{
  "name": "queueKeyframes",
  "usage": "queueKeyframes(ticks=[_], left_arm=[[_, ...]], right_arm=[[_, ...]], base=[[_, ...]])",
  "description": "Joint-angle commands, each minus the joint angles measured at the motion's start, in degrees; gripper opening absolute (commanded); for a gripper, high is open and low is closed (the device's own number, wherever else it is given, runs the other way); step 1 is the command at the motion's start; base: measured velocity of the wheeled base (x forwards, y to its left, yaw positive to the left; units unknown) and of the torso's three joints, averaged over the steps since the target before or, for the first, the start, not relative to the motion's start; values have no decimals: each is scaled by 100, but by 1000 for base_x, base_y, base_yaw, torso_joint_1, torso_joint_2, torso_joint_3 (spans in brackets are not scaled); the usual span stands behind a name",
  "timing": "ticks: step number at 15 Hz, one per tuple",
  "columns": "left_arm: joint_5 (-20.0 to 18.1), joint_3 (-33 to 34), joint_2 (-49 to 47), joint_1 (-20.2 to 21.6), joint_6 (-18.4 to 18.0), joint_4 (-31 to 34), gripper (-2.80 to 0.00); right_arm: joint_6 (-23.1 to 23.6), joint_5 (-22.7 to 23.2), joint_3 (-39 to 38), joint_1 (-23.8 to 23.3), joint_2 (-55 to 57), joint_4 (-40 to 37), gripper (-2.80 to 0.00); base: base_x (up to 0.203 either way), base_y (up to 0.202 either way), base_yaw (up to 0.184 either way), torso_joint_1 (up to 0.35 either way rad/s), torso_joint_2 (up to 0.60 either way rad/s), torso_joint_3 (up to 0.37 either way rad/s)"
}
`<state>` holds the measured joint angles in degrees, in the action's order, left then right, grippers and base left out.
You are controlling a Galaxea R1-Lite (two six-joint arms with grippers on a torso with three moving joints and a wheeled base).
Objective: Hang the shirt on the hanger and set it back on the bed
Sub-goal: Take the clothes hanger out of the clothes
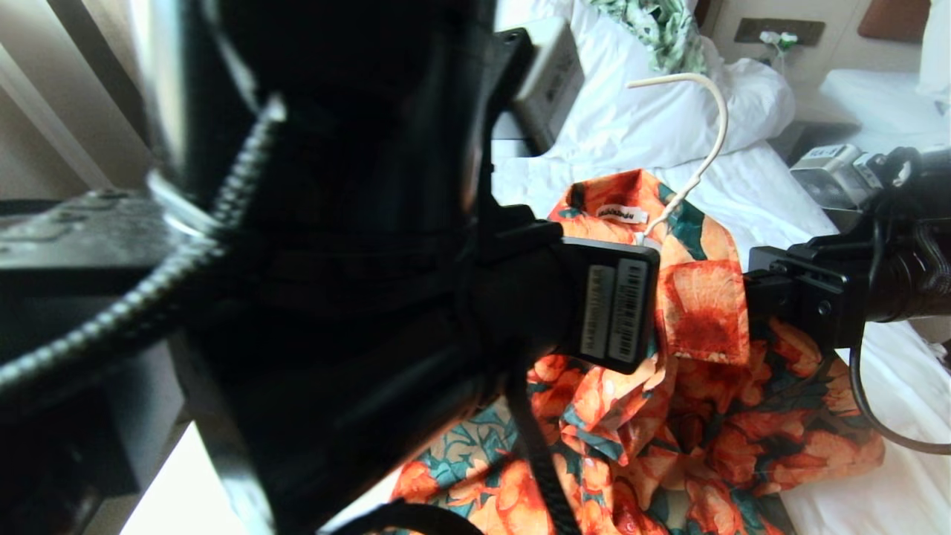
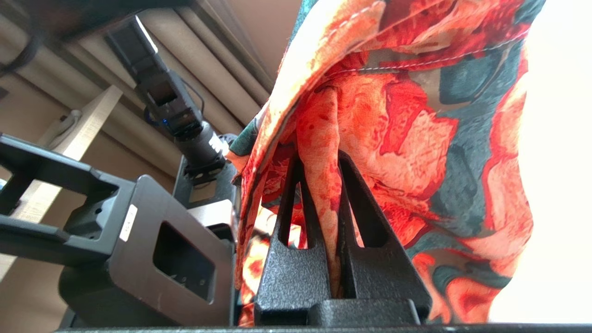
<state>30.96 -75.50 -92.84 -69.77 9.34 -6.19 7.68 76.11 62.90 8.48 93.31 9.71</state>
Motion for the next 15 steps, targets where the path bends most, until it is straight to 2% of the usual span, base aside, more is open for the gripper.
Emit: queueKeyframes(ticks=[1, 6, 8, 15], left_arm=[[104, -284, -456, -143, -66, -5, 0], [209, -935, -931, -104, -195, 2, 0], [218, -984, -946, -36, -458, -13, 0], [424, -1384, -1086, -54, -805, -1, 0]], right_arm=[[4, 44, 89, 4, 36, 1, -280], [5, 62, 21, 22, -93, -22, -280], [5, 62, -47, 22, -93, -13, -280], [14, 71, -216, 92, -114, -13, -280]], base=[[0, 0, 0, 0, 0, 0], [0, 0, 0, 0, 0, 0], [0, 0, 0, 0, 0, 0], [0, 0, 0, 0, 0, 0]])
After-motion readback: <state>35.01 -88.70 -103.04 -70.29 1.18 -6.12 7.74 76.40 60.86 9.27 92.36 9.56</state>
